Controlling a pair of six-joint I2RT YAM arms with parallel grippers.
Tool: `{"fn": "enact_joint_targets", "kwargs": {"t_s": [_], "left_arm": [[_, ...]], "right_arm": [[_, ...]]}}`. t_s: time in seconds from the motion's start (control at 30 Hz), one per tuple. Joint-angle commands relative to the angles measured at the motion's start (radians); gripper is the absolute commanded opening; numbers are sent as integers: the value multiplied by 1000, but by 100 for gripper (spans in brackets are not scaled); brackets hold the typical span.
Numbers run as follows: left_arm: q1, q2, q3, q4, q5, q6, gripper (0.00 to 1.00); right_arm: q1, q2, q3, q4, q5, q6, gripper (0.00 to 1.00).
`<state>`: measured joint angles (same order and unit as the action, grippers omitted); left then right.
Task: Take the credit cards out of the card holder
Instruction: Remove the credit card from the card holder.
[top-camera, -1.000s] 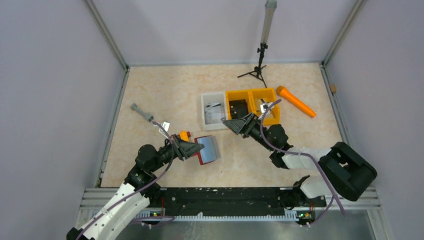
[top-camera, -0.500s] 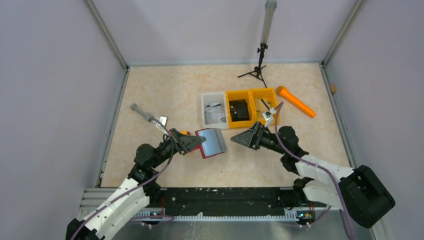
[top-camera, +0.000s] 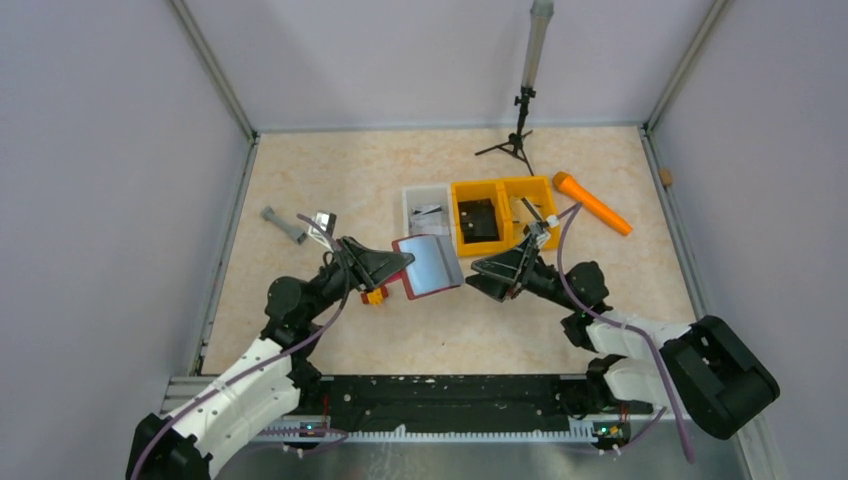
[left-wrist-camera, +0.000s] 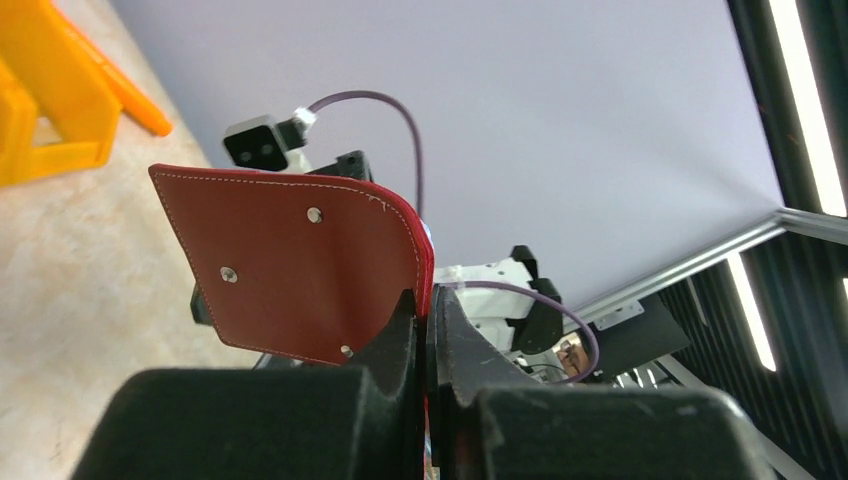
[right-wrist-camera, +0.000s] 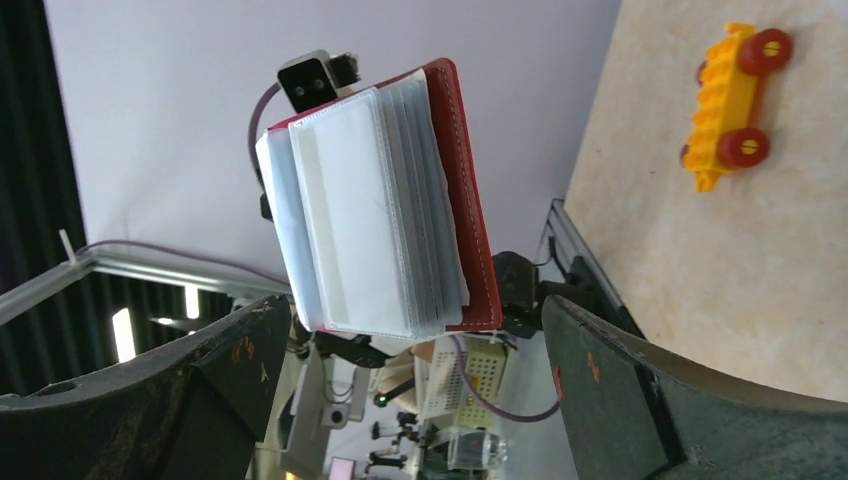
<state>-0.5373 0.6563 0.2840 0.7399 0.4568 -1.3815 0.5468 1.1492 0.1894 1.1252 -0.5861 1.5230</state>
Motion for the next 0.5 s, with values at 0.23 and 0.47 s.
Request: {"fn": "enact_joint_targets", "kwargs": {"t_s": [0.23,0.47], "left_arm": [[-3,82,97,263,34,-90,0],[-13,141,111,339,45,-114,0]], "right_arm": [[-7,-70,60,77,-34,116,99],[0,-106,108,-90,-19,69,99]]}}
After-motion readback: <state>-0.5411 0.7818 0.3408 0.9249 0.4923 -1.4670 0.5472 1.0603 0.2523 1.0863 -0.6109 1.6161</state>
